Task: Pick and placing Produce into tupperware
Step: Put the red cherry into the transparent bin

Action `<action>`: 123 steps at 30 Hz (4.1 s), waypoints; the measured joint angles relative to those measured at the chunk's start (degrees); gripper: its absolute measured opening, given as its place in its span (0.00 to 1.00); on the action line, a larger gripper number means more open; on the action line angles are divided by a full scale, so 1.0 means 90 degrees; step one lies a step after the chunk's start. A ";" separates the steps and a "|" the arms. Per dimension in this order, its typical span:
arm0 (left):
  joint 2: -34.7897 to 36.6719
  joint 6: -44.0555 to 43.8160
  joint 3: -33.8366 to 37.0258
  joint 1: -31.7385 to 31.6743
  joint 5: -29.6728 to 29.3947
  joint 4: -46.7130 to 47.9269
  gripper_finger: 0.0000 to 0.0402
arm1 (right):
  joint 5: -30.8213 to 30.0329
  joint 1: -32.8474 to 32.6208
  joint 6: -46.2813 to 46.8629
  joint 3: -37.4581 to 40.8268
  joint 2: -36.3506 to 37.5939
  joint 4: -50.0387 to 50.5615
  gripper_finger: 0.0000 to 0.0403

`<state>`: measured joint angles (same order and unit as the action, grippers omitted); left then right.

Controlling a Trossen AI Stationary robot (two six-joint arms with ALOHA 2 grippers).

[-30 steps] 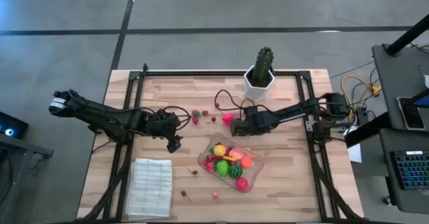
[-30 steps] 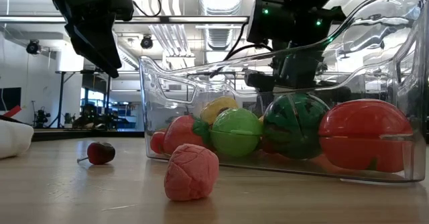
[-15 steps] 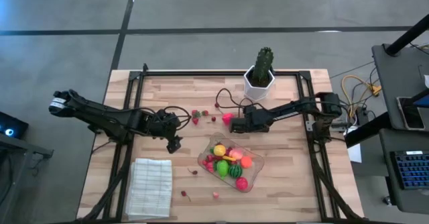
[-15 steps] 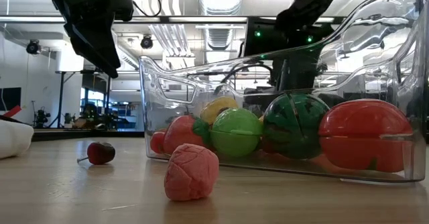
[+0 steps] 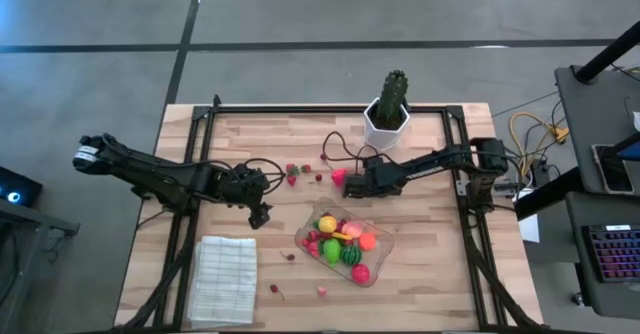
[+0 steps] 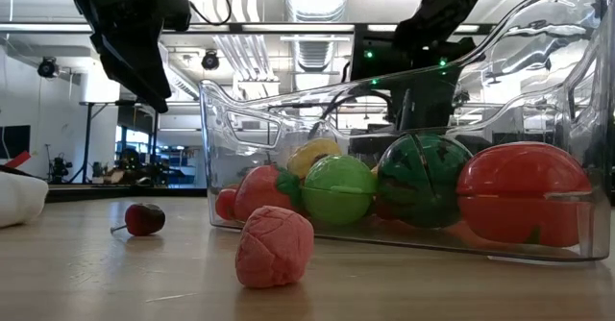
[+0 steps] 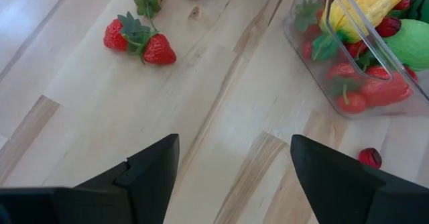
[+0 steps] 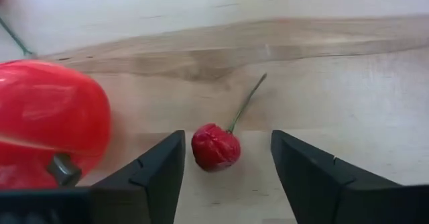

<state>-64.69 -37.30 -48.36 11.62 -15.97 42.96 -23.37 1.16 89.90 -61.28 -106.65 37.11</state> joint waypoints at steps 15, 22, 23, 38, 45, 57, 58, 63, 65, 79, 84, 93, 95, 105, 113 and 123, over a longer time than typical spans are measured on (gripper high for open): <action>0.0000 0.0017 0.0002 0.0000 -0.0007 -0.0002 0.68 | -0.0008 -0.0001 -0.0062 0.0000 -0.0002 -0.0008 0.32; 0.0000 0.0017 0.0010 0.0000 -0.0008 -0.0002 0.68 | -0.0027 -0.0016 -0.0213 -0.0001 0.0000 -0.0035 0.25; 0.0000 0.0017 0.0012 0.0000 -0.0007 -0.0003 0.68 | -0.0025 -0.0016 -0.0213 -0.0011 0.0000 -0.0028 0.25; 0.0000 -0.0011 0.0017 0.0000 -0.0007 -0.0067 0.68 | 0.0098 -0.1133 -0.0948 -0.1799 0.0419 0.2169 0.23; -0.0014 -0.0160 0.0067 0.0000 -0.0014 -0.0236 0.68 | 0.1082 -0.2404 -0.1806 -0.2628 0.1640 0.2599 0.22; -0.0623 -0.0179 0.0389 0.0007 0.0878 -0.0563 0.68 | 0.1439 -0.3692 -0.1050 -0.2475 0.1600 0.2503 0.43; -0.0693 -0.0239 0.0380 0.0007 0.1161 -0.0562 0.68 | 0.1439 -0.3741 -0.1055 -0.2476 0.1507 0.2484 0.46; -0.0904 -0.0613 0.0243 0.0210 0.2215 -0.0677 0.68 | 0.1395 -0.3836 -0.1055 -0.2506 0.1272 0.2528 0.57; -0.0911 -0.0602 0.0159 0.0453 0.2283 -0.0885 0.68 | 0.1259 -0.3836 -0.1047 -0.2506 0.1268 0.2550 0.60; -0.1599 0.0360 0.0102 0.2874 0.1765 -0.2217 0.68 | 0.0251 -0.4004 -0.1255 -0.2509 0.1656 0.3995 0.66; -0.2318 0.1035 0.0081 0.3205 0.1701 -0.3045 0.68 | 0.0257 -0.4008 -0.1444 -0.2509 0.1651 0.4069 0.66; -0.3119 0.1514 -0.0413 0.3215 0.1068 -0.3125 0.68 | 0.0310 -0.4101 -0.1405 -0.2509 0.1642 0.4068 0.66; -0.3140 0.1549 -0.0413 0.3218 0.1056 -0.3106 0.68 | 0.0313 -0.4107 -0.1399 -0.2509 0.1642 0.4072 0.66; -0.3335 0.1564 -0.0504 0.3351 0.1051 -0.3135 0.68 | 0.0484 -0.4147 -0.1395 -0.2499 0.1642 0.4401 0.67; -0.3728 0.1537 -0.0726 0.3395 0.1042 -0.3197 0.68 | 0.0603 -0.4188 -0.1371 -0.2499 0.1642 0.4549 0.66; -0.3884 0.1528 -0.0741 0.3432 0.0903 -0.3088 0.52 | 0.0621 -0.4188 -0.1376 -0.2471 0.1639 0.4587 0.67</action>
<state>-99.64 -23.55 -55.02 42.50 -7.84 15.17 -17.78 -36.53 77.52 -83.51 -91.90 78.39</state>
